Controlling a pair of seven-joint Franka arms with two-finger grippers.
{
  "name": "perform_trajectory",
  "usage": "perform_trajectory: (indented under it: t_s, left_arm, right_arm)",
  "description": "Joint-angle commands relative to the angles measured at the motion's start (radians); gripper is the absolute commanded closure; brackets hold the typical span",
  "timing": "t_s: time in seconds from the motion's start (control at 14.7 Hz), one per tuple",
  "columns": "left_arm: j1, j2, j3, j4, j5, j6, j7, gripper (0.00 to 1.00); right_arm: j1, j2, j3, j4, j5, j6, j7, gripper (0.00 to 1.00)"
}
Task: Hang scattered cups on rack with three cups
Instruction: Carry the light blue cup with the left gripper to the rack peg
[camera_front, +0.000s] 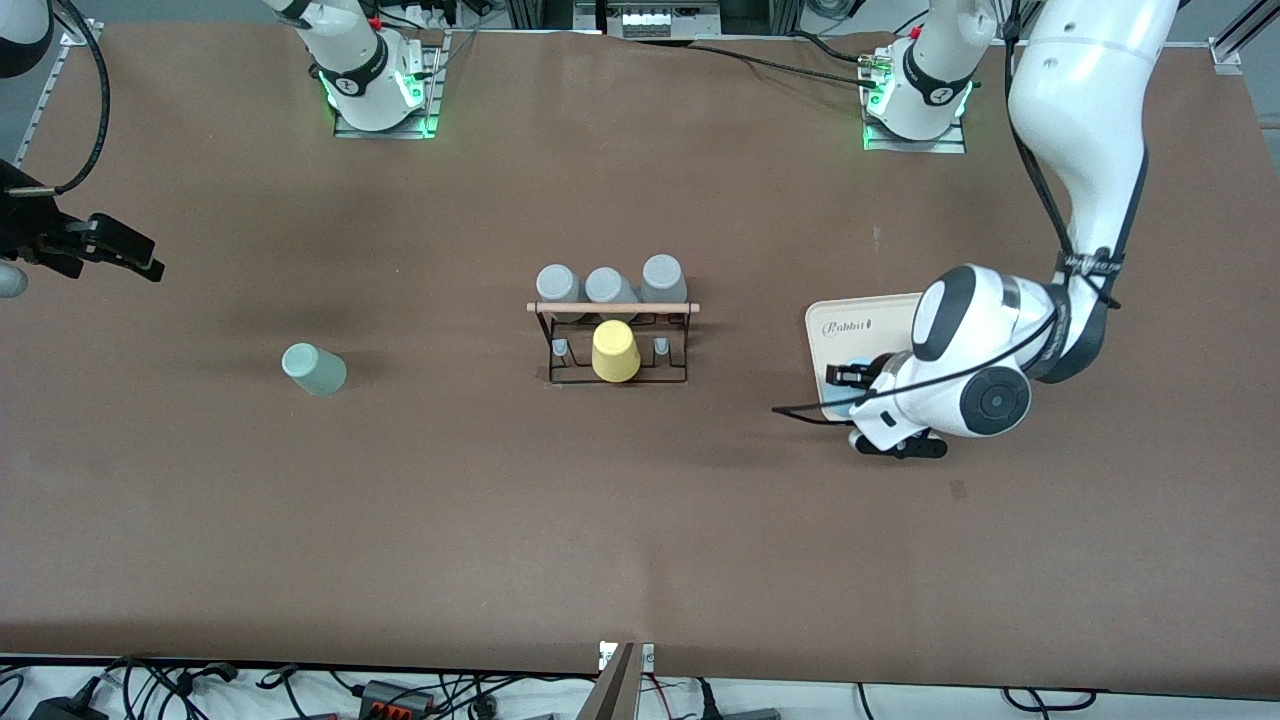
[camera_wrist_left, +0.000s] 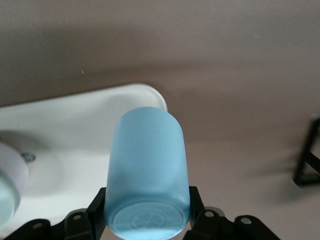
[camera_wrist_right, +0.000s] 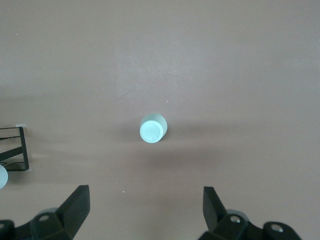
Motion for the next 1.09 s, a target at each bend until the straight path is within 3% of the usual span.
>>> perform_trajectory:
  t_s: [0.0,0.27,0.48,0.61,0.82,1.02]
  left_arm:
    - [-0.002,-0.097,-0.045,0.069,-0.018,-0.206,-0.061,0.80]
    - [-0.010,-0.124,-0.079,0.197,-0.130,-0.337,-0.141,0.80]
    - [-0.050,-0.051,-0.116,0.310,-0.150,-0.327,-0.173,0.90]
    - [-0.052,-0.014,-0.117,0.369,-0.156,-0.249,-0.207,0.90]
    - [-0.076,0.021,-0.125,0.376,-0.156,-0.054,-0.305,0.90]
    - [-0.091,0.050,-0.125,0.376,-0.157,0.027,-0.314,0.90]
  right_arm:
    - [-0.002,0.000,0.006,0.016,0.008,-0.017,0.000,0.00]
    - [-0.004,0.000,0.006,0.018,0.012,-0.027,0.001,0.00]
    - [-0.004,0.000,0.007,0.018,0.015,-0.021,0.001,0.00]
    - [-0.004,0.000,0.006,0.018,0.014,-0.021,0.001,0.00]
    - [-0.007,0.000,0.006,0.018,0.011,-0.021,0.001,0.00]
    - [-0.005,0.000,0.006,0.019,0.006,-0.017,0.000,0.00]
